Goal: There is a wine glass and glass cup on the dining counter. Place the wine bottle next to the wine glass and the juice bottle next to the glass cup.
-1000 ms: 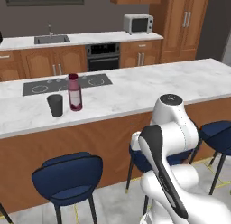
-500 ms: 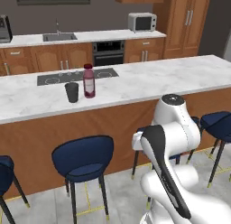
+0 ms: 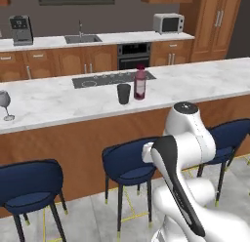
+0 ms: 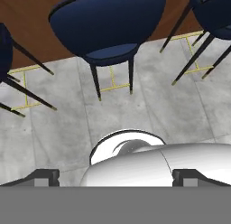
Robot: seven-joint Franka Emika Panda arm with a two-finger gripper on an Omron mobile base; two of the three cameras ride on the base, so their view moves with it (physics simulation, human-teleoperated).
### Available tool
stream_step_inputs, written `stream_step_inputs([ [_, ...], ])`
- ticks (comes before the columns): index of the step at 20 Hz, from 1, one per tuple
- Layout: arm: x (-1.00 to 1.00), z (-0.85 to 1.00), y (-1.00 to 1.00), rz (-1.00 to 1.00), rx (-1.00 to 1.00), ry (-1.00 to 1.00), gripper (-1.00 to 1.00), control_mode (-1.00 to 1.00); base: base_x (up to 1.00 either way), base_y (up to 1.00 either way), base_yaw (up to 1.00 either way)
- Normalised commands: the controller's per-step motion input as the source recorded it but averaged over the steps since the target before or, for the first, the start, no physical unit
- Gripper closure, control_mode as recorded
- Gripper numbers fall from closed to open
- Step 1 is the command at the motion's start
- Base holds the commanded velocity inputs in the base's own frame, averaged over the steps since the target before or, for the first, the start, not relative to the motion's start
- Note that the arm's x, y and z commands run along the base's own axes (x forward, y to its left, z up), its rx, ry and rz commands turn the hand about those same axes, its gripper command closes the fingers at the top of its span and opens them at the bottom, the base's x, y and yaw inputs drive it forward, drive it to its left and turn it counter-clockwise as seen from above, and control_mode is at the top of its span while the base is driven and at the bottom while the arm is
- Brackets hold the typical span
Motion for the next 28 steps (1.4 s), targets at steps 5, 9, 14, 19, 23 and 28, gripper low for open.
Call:
stream_step_inputs([
  [5,0.00,0.00,0.00,0.00,0.00,0.00,-1.00,1.00,0.00,0.90,0.00],
  [9,0.00,0.00,0.00,0.00,0.00,0.00,-1.00,1.00,0.00,0.91,0.00],
  [14,0.00,0.00,0.00,0.00,0.00,0.00,-1.00,1.00,-0.02,0.91,0.00],
  [19,0.00,0.00,0.00,0.00,0.00,0.00,-1.00,1.00,0.00,0.91,0.00],
  [23,0.00,0.00,0.00,0.00,0.00,0.00,-1.00,1.00,0.00,0.89,-0.02],
  [28,0.00,0.00,0.00,0.00,0.00,0.00,-1.00,1.00,0.04,0.88,-0.05],
])
